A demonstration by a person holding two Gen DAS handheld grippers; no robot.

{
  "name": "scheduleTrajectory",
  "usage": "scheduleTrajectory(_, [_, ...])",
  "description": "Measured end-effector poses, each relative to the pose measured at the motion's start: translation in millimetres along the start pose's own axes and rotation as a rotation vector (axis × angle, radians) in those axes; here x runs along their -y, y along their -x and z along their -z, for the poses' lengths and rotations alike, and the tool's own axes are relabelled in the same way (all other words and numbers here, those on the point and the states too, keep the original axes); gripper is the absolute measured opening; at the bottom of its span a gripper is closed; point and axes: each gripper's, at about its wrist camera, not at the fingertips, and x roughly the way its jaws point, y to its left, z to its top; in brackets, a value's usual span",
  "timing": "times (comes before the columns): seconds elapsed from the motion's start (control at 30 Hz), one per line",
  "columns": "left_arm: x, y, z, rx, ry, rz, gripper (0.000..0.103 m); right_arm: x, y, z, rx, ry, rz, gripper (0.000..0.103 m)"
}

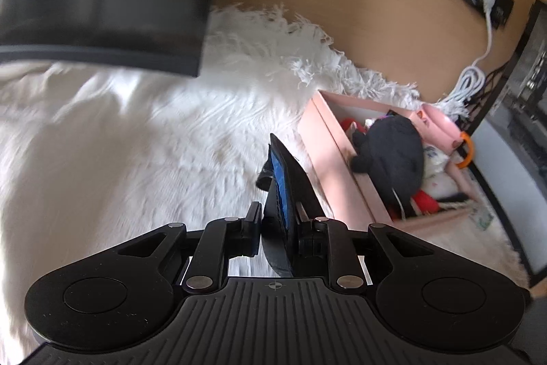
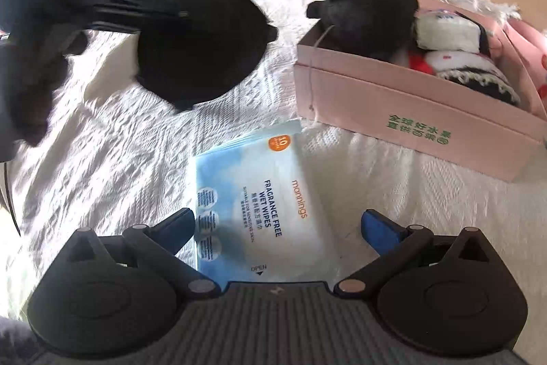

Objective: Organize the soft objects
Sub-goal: 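Lower the eye mask into the pink box and open the left gripper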

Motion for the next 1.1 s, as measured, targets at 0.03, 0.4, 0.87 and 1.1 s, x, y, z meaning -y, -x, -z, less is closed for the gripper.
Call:
scheduleTrajectory(0.03, [-1.7, 8.3, 6.0, -0.002, 0.016, 0.000, 0.021, -1.1, -0.1, 0.3, -0.003, 0.018, -0.003, 0.103])
scheduleTrajectory(0.4, [4.5, 69.5, 77.6, -0.099, 0.103, 0.040, 0.021, -28.7, -3.1, 6.1, 0.008, 0.184, 0.031, 0.077])
scheduleTrajectory(0.87, [75.0, 48.3, 84.9, -0.199, 0.003, 0.250, 0.021, 0.9, 89.8, 41.5, 0.062, 0.147, 0.245, 0.077])
scheduleTrajectory(1.1, [103.6, 18.6, -2.6, -0.046, -0.047, 0.285, 0.021, 30.8, 117.1, 54.7, 0.104, -0.016, 0.338, 0.076])
